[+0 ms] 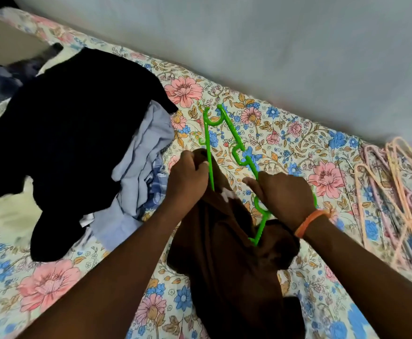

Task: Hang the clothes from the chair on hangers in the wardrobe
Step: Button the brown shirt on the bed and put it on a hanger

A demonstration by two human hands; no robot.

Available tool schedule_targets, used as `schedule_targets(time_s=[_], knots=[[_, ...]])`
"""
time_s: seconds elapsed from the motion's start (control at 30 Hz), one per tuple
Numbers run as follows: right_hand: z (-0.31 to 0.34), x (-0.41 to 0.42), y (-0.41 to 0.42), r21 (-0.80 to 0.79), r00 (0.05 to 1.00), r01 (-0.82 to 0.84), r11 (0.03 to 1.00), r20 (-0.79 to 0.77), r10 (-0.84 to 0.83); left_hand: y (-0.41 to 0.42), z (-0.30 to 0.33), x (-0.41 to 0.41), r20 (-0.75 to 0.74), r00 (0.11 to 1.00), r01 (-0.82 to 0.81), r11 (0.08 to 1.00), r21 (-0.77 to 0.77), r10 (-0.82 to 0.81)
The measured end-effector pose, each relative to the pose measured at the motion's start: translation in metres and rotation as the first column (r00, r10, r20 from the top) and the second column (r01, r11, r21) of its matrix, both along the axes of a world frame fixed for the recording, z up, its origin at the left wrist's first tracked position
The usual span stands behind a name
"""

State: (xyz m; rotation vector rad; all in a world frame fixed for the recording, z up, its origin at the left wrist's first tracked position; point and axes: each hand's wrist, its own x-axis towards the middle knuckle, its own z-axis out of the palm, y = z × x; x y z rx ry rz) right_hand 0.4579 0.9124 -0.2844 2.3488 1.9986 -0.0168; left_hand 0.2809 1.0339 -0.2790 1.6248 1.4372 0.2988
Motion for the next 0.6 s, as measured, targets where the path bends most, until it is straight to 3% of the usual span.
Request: schedule_targets(time_s=[0.1, 0.17, 0.27, 0.33, 0.4, 0.47, 0.53, 0.6], knots=[[-0.005, -0.019, -0.021, -0.059, 0.999, 0.038, 0.998, 0.014, -0.038, -0.011, 0.004, 0.002, -0.032, 0.999, 0.006, 1.000, 0.010, -0.006], [-0.010, -0.033, -0.037, -0.115, 0.999, 0.036, 0.993, 0.024, -0.034, -0.019, 0.006, 0.001, 0.037, 0.990, -0.130, 0.986, -0.106, 0.135], [-0.008, -0.051, -0.054, -0.188, 0.998, 0.010, 0.982, -0.059, -0.022, -0.024, 0.006, -0.002, 0.119, 0.898, -0.357, 0.861, -0.362, 0.423], [-0.003, -0.060, -0.064, -0.216, 0.992, 0.015, 0.976, -0.118, -0.041, -0.026, 0.003, -0.007, 0.099, 0.912, -0.332, 0.857, -0.395, 0.399], [0.004, -0.066, -0.069, -0.240, 0.992, 0.066, 0.969, -0.088, -0.089, -0.031, 0.004, -0.013, 0.022, 0.980, -0.185, 0.946, -0.266, 0.198], [0.009, -0.072, -0.076, -0.280, 0.985, 0.123, 0.952, -0.086, -0.153, -0.033, 0.002, -0.021, -0.095, 0.993, -0.068, 0.997, -0.032, 0.065], [0.013, -0.078, -0.083, -0.345, 0.976, 0.145, 0.927, -0.105, -0.192, -0.032, 0.000, -0.030, -0.244, 0.970, 0.064, 0.972, 0.227, -0.007], [0.017, -0.085, -0.090, -0.406, 0.975, 0.124, 0.905, -0.118, -0.187, -0.026, 0.000, -0.036, -0.392, 0.916, 0.238, 0.904, 0.355, -0.088]])
